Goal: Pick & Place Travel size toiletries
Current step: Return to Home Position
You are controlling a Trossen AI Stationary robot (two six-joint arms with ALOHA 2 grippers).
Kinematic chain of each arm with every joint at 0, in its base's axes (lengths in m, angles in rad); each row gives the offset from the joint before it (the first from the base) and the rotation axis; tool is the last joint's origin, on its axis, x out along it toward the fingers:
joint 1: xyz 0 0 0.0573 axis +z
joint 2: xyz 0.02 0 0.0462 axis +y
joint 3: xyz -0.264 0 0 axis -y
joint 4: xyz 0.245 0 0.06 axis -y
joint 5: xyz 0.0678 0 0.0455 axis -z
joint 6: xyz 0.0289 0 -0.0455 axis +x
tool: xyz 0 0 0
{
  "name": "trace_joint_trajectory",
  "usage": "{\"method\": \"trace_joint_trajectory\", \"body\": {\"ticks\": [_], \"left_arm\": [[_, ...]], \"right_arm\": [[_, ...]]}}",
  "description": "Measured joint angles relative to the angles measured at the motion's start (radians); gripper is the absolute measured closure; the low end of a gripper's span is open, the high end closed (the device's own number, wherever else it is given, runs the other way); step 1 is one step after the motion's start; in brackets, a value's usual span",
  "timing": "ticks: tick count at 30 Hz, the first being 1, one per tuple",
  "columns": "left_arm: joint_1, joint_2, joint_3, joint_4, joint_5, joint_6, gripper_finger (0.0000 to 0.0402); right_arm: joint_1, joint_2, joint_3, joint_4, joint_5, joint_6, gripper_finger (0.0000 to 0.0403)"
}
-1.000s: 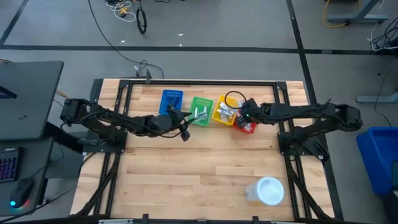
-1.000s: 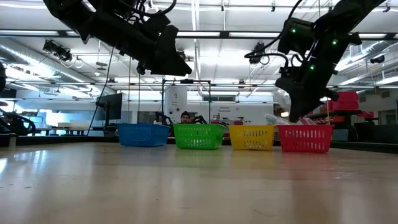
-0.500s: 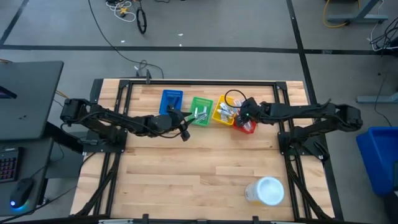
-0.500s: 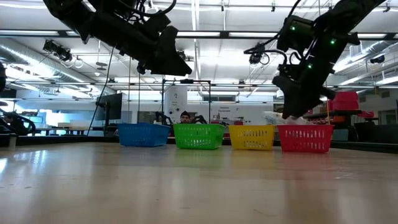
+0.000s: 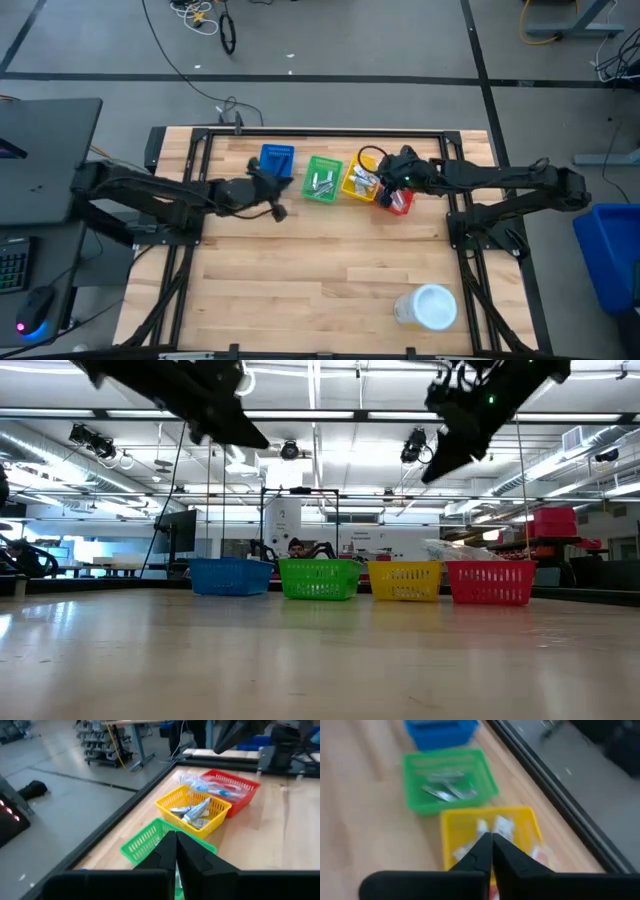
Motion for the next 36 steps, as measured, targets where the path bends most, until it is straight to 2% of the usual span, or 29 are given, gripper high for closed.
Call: {"method": "trace_joint_trajectory", "body": {"ticks": [2, 8, 11, 14, 17, 23, 26, 31, 36], "left_arm": [[-0.001, -0.090, 0.000, -0.086, 0.002, 0.029, 0.0394], [0.000, -0.375, 0.000, -0.356, 0.018, 0.040, 0.0397], [-0.001, -0.522, 0.000, -0.495, 0.027, 0.027, 0.0394], [0.000, -0.652, -0.002, -0.575, 0.082, 0.030, 0.0391], [-0.001, -0.773, -0.036, -0.571, 0.095, 0.066, 0.0394], [0.000, -1.035, -0.221, -0.490, 0.208, 0.184, 0.0394], [-0.001, -1.153, -0.310, -0.443, 0.218, 0.231, 0.0387], [-0.001, -1.146, -0.337, -0.424, 0.218, 0.255, 0.0394], [-0.001, -1.160, -0.384, -0.365, 0.304, 0.255, 0.0396]], "right_arm": [[0.023, -0.022, 0.015, 0.004, -0.028, -0.048, 0.0394], [0.088, -0.127, 0.016, 0.000, -0.076, -0.106, 0.0399], [0.110, -0.193, 0.017, -0.022, -0.208, -0.155, 0.0400], [0.130, -0.258, 0.016, -0.031, -0.328, -0.246, 0.0398], [0.139, -0.340, -0.029, 0.005, -0.383, -0.334, 0.0397], [0.128, -0.543, -0.228, 0.167, -0.399, -0.339, 0.0396], [0.119, -0.650, -0.324, 0.228, -0.400, -0.339, 0.0396], [0.111, -0.820, -0.429, 0.284, -0.401, -0.338, 0.0395], [0.111, -0.964, -0.493, 0.286, -0.404, -0.335, 0.0395]]}}
